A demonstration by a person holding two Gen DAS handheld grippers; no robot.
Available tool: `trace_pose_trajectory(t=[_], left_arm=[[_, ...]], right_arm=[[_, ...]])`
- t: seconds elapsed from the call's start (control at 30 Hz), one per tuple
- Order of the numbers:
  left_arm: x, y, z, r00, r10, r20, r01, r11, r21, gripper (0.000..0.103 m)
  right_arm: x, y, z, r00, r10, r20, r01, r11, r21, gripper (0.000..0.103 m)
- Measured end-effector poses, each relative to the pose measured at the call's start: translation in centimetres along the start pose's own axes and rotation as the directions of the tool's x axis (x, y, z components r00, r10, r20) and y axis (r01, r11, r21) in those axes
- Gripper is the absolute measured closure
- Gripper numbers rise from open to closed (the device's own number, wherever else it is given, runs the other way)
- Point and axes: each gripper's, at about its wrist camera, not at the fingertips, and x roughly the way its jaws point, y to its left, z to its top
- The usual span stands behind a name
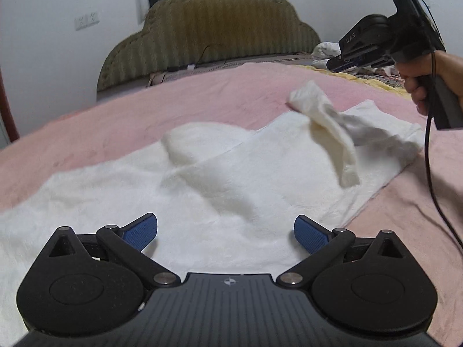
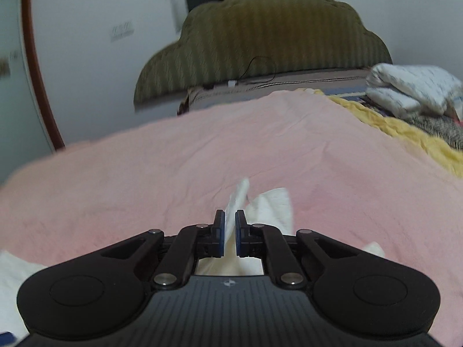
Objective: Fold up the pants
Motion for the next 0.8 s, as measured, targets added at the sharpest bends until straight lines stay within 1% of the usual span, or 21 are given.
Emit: trace_pose_trajectory(t=[0.07,0.1,0.13,0.17,0.23,0.27,0.3,0.33,0.37,0.4,0.43,0.5,0.53,0.63,0.73,0.8], left_arm=[[-0.5,-1.2,0.3,0.999,-0.015,0.03,0.014,0.999,0.045,0.001],[-0.6,-1.7,0.3,0.999,-0.021,0.043,0.018,0.998,0.064,0.001],[-0.5,-2.1,0.3,0.998,-0.02,0.051,0.016,0.997,0.074,0.001],[-0.4,-2.3,0.3,0.998,-0.016,0.056,0.012,0.997,0.077,0.0],[0.1,-2.3,0.1,0.999,-0.012,0.048,0.008,0.998,0.07,0.0],[0.4,-2.1,0.1,0.999,-0.01,0.036,0.008,0.998,0.059,0.0],[0.6,-1.8,0.1,1.0,-0.011,0.026,0.01,0.999,0.041,0.0],[0.8,-1.4,0.1,1.0,-0.016,0.019,0.016,1.0,0.019,0.0],[0.9,-1.0,0.0,1.0,-0.022,0.013,0.022,1.0,-0.001,0.0],[1.0,-0.7,0.0,1.0,-0.028,0.004,0.029,0.999,-0.019,0.0],[1.2,-0.5,0.0,0.999,-0.034,-0.004,0.034,0.999,-0.035,0.0],[1.4,-0.1,-0.1,0.999,-0.045,-0.02,0.043,0.997,-0.058,0.0],[1.5,0.0,-0.1,0.998,-0.047,-0.028,0.045,0.997,-0.065,0.0],[1.4,-0.1,-0.1,0.999,-0.043,-0.031,0.041,0.997,-0.063,0.0],[1.4,-0.1,-0.1,0.998,-0.045,-0.036,0.042,0.997,-0.064,0.0],[1.4,0.0,-0.1,0.998,-0.049,-0.04,0.046,0.997,-0.069,0.0]], right_arm=[[-2.0,-1.5,-0.1,1.0,0.013,0.023,-0.014,0.999,0.042,0.096],[-2.5,-2.2,-0.1,1.0,0.017,0.021,-0.018,0.998,0.054,0.096],[-2.7,-2.9,-0.1,1.0,0.022,0.003,-0.022,0.998,0.061,0.096],[-2.6,-3.4,-0.2,0.999,0.044,-0.02,-0.043,0.996,0.074,0.096],[-2.1,-4.0,-0.5,0.992,0.113,-0.046,-0.106,0.984,0.144,0.096],[-1.6,-4.2,-0.7,0.985,0.162,-0.055,-0.149,0.97,0.192,0.095],[-0.9,-4.3,-0.9,0.975,0.213,-0.059,-0.193,0.95,0.244,0.091],[-0.2,-4.3,-1.1,0.964,0.259,-0.064,-0.23,0.927,0.295,0.079],[0.5,-4.2,-1.4,0.956,0.284,-0.075,-0.245,0.911,0.331,0.069],[1.4,-3.9,-1.7,0.954,0.287,-0.09,-0.238,0.904,0.354,0.043],[1.9,-3.6,-1.9,0.957,0.271,-0.102,-0.219,0.909,0.356,0.029],[2.5,-2.6,-2.6,0.961,0.252,-0.114,-0.203,0.921,0.332,0.029],[2.8,-2.4,-2.9,0.96,0.256,-0.114,-0.205,0.919,0.337,0.029],[4.8,-2.7,-3.0,0.954,0.279,-0.11,-0.217,0.894,0.392,0.03],[7.1,-3.4,-2.4,0.965,0.251,-0.08,-0.19,0.873,0.449,0.03],[9.0,-4.1,-2.0,0.964,0.253,-0.081,-0.181,0.85,0.495,0.03]])
